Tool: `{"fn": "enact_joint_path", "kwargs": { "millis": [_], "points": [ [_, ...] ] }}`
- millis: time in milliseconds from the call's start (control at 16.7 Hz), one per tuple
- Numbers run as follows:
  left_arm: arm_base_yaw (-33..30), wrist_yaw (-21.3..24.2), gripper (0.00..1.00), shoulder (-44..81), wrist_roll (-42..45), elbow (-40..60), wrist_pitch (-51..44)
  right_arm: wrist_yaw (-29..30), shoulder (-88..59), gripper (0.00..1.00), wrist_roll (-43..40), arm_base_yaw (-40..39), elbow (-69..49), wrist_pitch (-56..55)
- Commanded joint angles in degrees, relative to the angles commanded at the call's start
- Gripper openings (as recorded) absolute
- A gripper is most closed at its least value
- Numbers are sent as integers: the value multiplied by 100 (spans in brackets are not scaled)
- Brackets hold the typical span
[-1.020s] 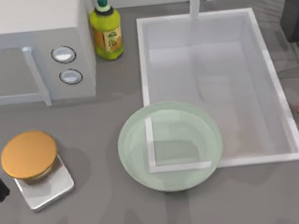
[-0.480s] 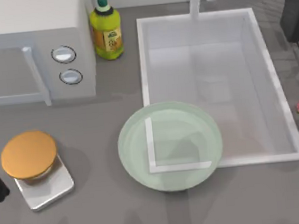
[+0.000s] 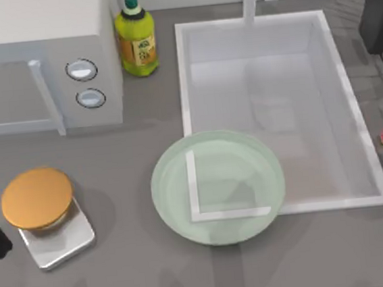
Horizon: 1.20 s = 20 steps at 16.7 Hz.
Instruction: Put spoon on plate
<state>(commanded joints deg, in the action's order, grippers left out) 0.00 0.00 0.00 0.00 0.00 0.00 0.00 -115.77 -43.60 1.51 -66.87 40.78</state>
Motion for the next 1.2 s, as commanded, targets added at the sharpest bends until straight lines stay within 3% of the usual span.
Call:
{"fn": "enact_joint_path", "kwargs": {
  "millis": [780,1200],
  "points": [
    [0,0,100,0,0,0,0,0,0,2,0,0,0,0],
    [0,0,100,0,0,0,0,0,0,0,0,0,0,0]
  ]
}}
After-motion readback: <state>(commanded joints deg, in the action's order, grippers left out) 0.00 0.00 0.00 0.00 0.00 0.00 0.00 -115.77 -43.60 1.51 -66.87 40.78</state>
